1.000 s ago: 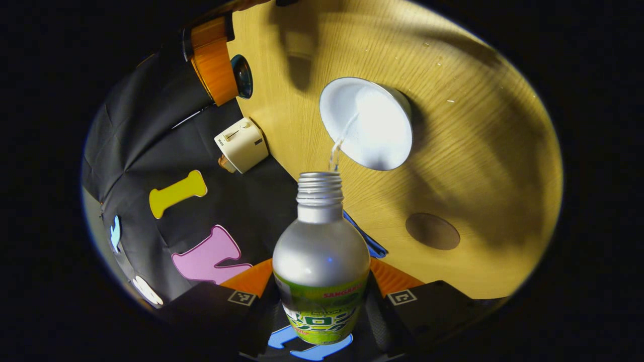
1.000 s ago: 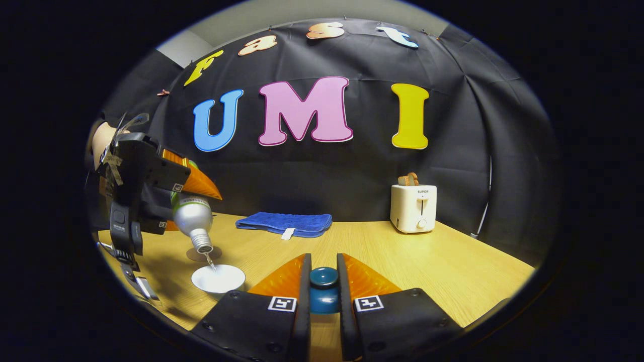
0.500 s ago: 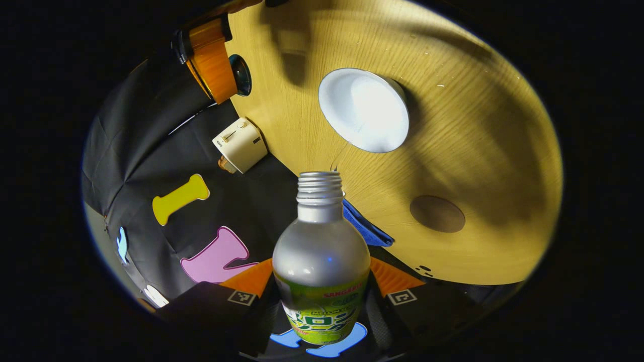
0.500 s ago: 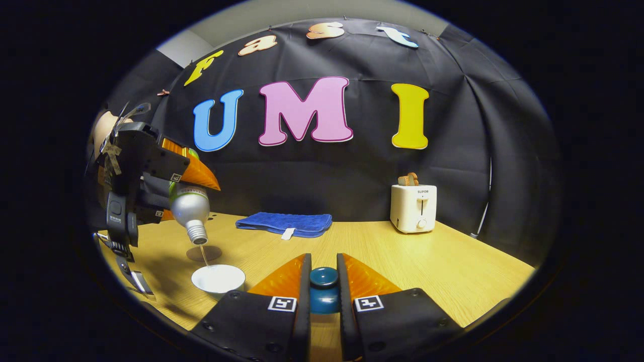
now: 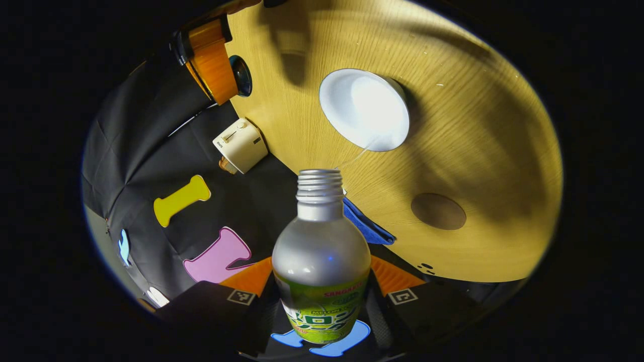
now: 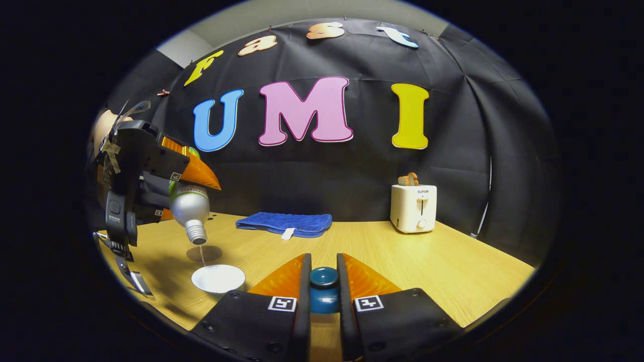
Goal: Open the teacup lid with one hand, grasp the water bottle and pour water into the teacup with the other hand; after pouring, place the water bottle on the coaster and then close the teacup lid.
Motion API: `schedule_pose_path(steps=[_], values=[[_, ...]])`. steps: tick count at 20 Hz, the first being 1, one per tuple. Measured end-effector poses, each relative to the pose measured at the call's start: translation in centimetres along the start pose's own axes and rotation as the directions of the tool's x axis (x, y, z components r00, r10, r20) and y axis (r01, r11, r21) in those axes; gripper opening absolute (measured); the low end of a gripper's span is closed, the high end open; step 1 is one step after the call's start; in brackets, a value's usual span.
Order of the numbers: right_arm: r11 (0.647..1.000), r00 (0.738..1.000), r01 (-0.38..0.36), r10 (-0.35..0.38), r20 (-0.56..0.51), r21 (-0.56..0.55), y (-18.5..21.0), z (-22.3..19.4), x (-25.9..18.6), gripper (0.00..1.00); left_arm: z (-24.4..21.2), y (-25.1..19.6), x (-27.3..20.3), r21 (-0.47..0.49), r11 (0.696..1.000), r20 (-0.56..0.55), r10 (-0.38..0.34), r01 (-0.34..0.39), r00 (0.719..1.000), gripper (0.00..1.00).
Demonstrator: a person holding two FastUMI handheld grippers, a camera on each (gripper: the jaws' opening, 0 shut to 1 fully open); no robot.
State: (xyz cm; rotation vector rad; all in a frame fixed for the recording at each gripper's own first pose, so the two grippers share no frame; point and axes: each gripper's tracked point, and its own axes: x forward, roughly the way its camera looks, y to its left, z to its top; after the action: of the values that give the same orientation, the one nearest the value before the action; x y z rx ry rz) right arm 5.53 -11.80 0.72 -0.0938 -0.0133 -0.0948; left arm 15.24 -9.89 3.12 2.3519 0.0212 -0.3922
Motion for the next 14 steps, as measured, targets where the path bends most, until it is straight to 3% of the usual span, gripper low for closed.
schedule_pose_path(steps=[11,14], values=[[1.0,1.0,0.0,0.0,0.0,0.0,-0.04,-0.04,-0.01,0.27,-0.08,0.08,0.19,-0.02,1.0,-0.004,0.0,0.0,1.0,0.8],[1.0,1.0,0.0,0.0,0.0,0.0,-0.05,-0.04,0.01,0.27,-0.37,-0.03,0.11,-0.082,0.997,-0.002,0.012,-0.012,1.0,0.8]])
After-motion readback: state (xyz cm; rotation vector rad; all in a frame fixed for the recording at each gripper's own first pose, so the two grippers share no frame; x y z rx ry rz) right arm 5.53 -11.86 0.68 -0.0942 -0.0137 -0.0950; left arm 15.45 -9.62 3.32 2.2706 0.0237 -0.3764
